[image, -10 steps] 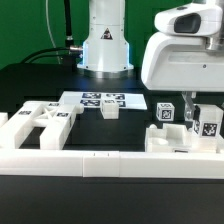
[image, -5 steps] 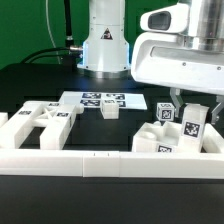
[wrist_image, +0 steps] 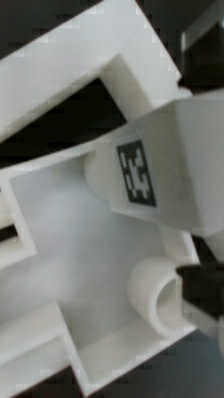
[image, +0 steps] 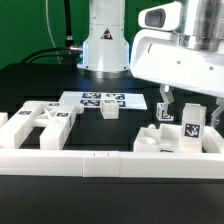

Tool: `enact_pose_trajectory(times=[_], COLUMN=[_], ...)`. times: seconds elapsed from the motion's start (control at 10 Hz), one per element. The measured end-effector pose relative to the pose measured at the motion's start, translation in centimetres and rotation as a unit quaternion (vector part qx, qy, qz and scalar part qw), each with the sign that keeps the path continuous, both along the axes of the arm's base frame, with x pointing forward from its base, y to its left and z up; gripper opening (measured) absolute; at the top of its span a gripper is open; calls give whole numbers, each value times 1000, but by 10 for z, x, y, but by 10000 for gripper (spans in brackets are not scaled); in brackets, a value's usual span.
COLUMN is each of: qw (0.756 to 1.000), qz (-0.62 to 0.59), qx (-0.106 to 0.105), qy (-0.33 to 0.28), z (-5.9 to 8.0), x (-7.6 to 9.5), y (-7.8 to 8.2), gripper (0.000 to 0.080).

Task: Assemble chair

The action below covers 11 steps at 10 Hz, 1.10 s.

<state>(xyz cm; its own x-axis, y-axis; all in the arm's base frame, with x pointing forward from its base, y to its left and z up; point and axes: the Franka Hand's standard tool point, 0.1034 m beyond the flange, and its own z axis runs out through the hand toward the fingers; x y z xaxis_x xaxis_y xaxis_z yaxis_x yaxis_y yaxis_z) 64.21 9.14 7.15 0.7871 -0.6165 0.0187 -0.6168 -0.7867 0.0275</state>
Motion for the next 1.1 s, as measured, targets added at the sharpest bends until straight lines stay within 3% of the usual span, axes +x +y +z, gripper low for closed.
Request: enact_pose_trajectory(times=[0.1,0.2,0.3,0.6,0.7,1.1], qw=[1000,1000,999,991,991,990], qz=[0,12,38,134,133,138], qx=[0,-2,-1,10,11,10], qy=[0,0,1,-11,-11,-9], z=[0,1,5,37,40,34], x=[0,-1,-4,-33,-39,-37], y=[0,1,5,-9,-15,-10], gripper=[542,627,644,649,649,649])
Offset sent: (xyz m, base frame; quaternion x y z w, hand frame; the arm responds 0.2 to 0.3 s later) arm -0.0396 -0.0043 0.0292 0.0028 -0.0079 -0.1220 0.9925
